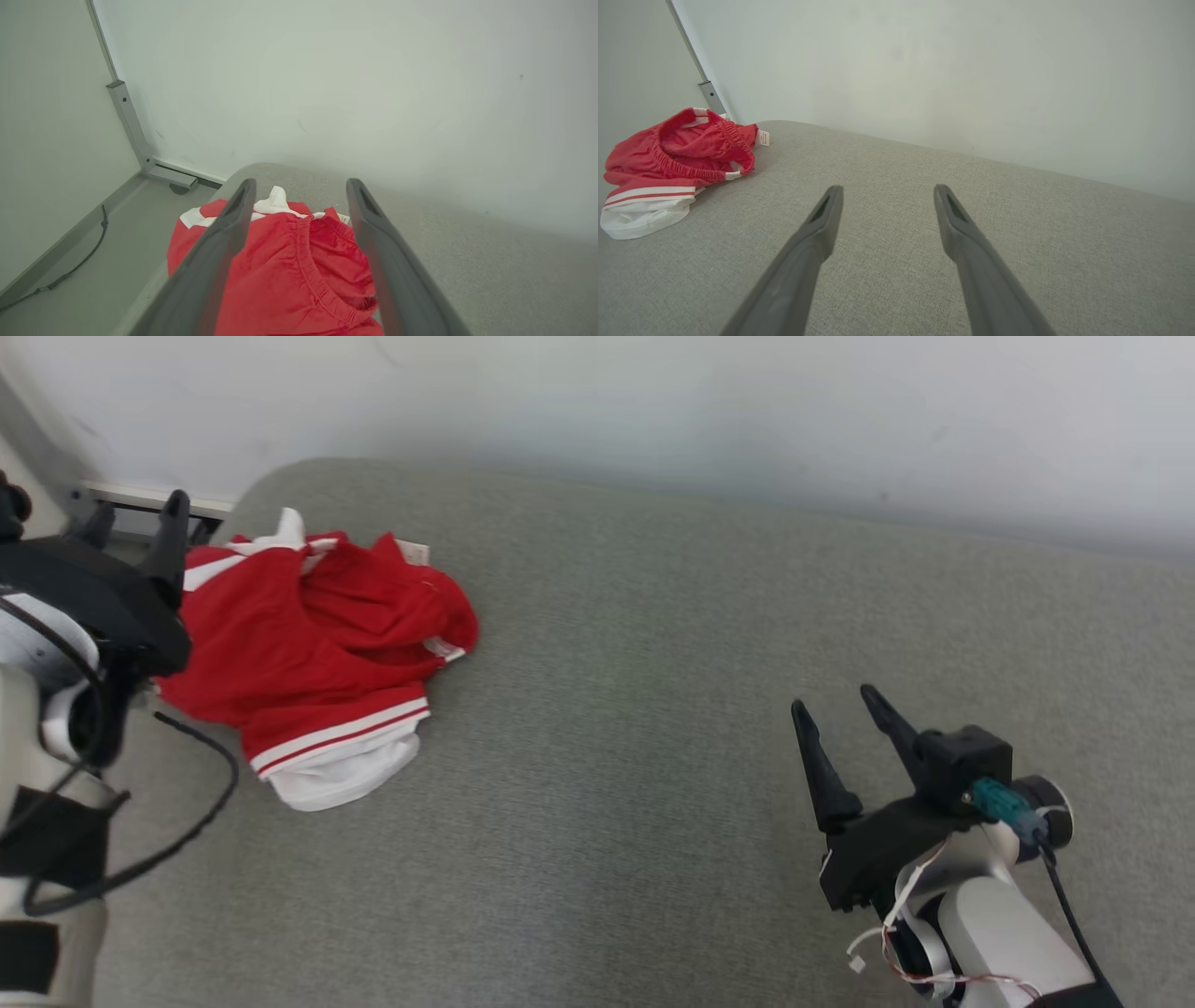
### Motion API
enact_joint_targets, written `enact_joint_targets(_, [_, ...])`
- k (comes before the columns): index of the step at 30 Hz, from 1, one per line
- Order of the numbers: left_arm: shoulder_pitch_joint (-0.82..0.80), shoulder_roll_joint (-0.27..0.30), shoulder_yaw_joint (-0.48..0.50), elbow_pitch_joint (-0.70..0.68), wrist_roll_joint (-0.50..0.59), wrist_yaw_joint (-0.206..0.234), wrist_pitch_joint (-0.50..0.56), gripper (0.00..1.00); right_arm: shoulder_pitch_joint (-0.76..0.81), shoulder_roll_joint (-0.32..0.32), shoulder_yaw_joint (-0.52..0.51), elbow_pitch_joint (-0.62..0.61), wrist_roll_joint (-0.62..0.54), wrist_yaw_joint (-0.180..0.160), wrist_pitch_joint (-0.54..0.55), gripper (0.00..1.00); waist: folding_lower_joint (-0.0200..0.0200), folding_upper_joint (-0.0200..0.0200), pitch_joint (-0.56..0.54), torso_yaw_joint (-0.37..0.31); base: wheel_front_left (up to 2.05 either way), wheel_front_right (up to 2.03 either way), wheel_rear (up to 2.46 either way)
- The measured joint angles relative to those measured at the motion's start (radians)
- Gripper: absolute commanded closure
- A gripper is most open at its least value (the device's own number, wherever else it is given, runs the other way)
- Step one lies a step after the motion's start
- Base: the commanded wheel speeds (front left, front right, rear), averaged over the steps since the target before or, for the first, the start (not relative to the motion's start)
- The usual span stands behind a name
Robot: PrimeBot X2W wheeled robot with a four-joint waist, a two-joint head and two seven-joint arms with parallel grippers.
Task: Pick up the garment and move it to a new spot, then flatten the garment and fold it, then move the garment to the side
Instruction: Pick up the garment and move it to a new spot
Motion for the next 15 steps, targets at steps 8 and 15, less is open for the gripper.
enact_joint_targets(8, [-0.087, 0.062, -0.015, 0.156, -0.013, -0.008, 0.12, 0.0, -0.054, -0.011, 0.007, -0.019, -0.015, 0.0, 0.025, 0.0, 0.0, 0.0, 0.065, -0.08, 0.0, 0.0, 0.0])
enact_joint_targets(15, [-0.131, 0.082, -0.041, 0.271, -0.012, -0.008, 0.214, 0.0, -0.095, -0.015, 0.007, -0.031, -0.02, 0.0, 0.038, 0.0, 0.0001, 0.0001, 0.126, -0.151, 0.0, 0.0, 0.0])
